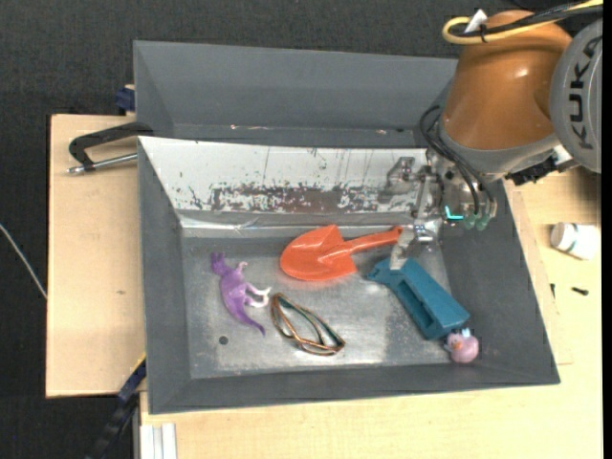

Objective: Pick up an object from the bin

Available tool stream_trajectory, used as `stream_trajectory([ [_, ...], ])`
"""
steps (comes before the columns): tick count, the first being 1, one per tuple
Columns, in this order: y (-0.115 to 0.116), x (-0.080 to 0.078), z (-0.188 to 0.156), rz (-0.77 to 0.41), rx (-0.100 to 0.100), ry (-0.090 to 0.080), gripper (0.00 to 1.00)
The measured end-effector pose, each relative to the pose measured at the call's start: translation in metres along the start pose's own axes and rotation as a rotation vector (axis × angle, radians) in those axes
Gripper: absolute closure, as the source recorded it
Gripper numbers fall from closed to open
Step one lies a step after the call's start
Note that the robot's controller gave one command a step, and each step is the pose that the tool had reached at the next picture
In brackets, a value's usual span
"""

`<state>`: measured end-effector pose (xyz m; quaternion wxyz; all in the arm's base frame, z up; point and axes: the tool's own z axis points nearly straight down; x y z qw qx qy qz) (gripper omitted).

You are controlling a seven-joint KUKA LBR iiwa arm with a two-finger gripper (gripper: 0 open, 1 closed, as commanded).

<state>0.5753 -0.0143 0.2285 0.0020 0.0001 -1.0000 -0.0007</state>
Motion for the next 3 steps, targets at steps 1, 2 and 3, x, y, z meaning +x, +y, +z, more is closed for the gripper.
stream_trajectory([
  [1, 0.0, -0.001, -0.004, 0.0, 0.0, -0.008, 0.0],
  [2, 0.011, 0.002, 0.036, -0.049, 0.001, -0.013, 0.0],
  [3, 0.026, -0.005, 0.092, -0.061, 0.0, -0.009, 0.0],
])
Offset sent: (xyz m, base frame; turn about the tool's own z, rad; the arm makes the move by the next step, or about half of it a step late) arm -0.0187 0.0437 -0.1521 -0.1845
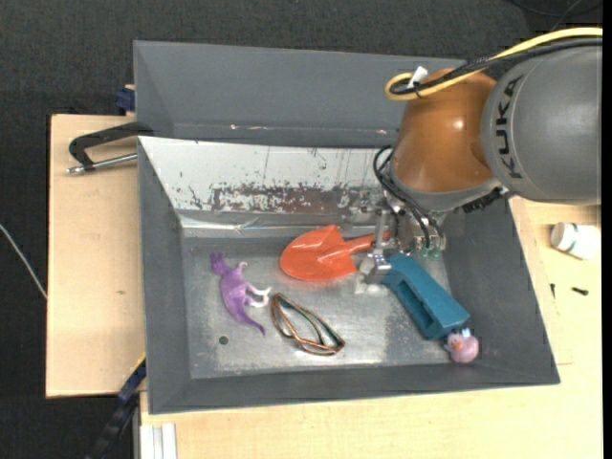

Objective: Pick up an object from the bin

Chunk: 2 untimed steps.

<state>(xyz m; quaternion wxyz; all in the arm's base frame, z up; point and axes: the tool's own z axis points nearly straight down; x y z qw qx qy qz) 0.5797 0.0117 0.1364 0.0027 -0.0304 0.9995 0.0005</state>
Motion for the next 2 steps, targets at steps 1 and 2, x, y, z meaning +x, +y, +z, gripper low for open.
stream_trajectory([
  [1, -0.0096, -0.0174, 0.0553, 0.005, -0.001, -0.004, 0.0],
  [2, -0.0113, -0.0174, 0.0514, 0.02, 0.002, -0.008, 1.0],
])
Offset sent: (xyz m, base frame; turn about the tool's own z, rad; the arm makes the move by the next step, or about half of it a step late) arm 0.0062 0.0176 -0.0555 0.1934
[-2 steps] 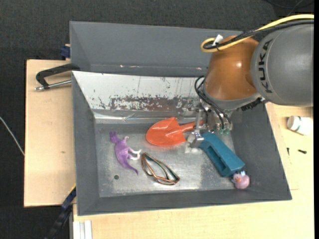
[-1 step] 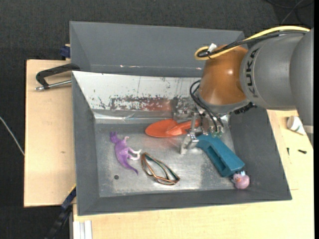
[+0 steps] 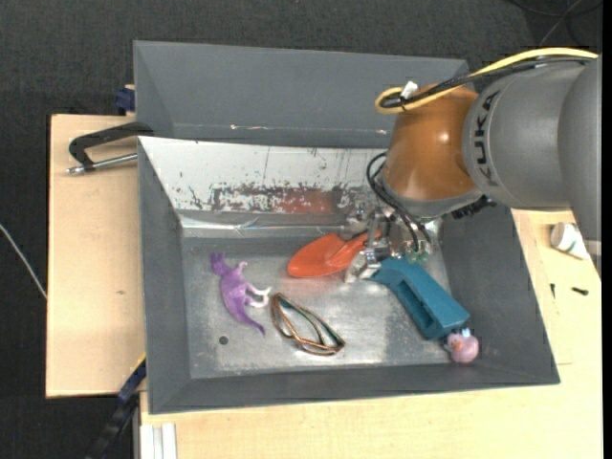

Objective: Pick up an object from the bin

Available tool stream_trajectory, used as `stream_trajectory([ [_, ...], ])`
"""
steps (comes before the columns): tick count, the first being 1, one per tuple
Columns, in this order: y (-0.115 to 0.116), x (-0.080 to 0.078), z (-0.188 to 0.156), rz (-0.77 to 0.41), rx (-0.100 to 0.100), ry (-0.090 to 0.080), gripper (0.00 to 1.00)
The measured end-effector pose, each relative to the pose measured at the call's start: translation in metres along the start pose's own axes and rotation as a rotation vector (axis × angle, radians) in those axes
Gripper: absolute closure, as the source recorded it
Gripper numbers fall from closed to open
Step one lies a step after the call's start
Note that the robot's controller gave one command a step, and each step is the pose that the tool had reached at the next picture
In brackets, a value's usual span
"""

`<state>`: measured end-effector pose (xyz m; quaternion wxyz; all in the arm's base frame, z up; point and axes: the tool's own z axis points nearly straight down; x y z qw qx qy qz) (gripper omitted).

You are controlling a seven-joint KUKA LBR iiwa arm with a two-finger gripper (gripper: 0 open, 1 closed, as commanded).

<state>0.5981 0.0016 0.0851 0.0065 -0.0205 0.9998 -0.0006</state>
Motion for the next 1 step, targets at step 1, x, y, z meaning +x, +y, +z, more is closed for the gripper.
stream_trajectory([
  [1, -0.0002, 0.0, -0.0003, 0.0, 0.0, 0.0, 1.0],
])
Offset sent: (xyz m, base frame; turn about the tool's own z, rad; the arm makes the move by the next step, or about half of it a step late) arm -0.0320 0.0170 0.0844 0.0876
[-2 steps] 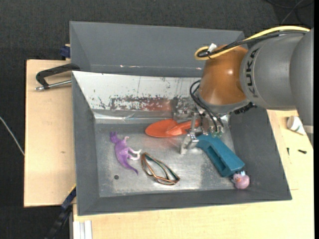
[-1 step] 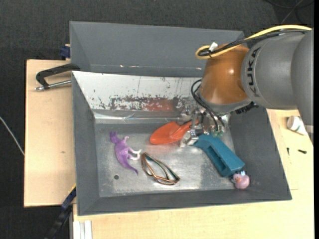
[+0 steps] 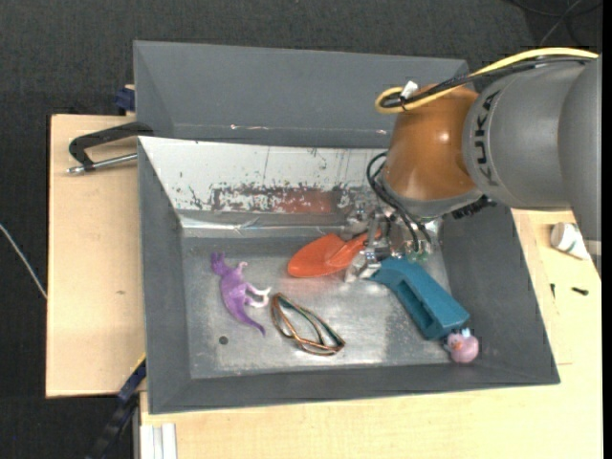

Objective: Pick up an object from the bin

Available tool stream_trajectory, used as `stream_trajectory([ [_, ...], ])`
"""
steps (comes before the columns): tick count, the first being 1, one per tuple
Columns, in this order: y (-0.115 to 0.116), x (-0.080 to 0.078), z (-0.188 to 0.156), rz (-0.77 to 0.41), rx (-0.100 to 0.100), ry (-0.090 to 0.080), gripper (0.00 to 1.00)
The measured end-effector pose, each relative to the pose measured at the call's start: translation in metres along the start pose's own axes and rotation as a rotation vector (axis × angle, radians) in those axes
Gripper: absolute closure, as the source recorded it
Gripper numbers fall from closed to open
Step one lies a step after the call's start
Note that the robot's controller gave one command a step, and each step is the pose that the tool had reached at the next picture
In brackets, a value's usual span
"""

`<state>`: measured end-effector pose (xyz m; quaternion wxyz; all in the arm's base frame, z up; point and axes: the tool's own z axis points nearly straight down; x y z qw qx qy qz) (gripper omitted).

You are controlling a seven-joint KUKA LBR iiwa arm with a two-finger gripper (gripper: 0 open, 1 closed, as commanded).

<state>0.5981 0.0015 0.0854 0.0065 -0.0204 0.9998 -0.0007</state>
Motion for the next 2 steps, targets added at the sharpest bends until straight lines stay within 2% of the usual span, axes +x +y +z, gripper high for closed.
stream_trajectory([
  [1, 0.011, 0.02, -0.044, 0.049, -0.003, 0.014, 1.0],
  [2, 0.014, 0.007, -0.166, 0.048, -0.002, 0.007, 1.0],
])
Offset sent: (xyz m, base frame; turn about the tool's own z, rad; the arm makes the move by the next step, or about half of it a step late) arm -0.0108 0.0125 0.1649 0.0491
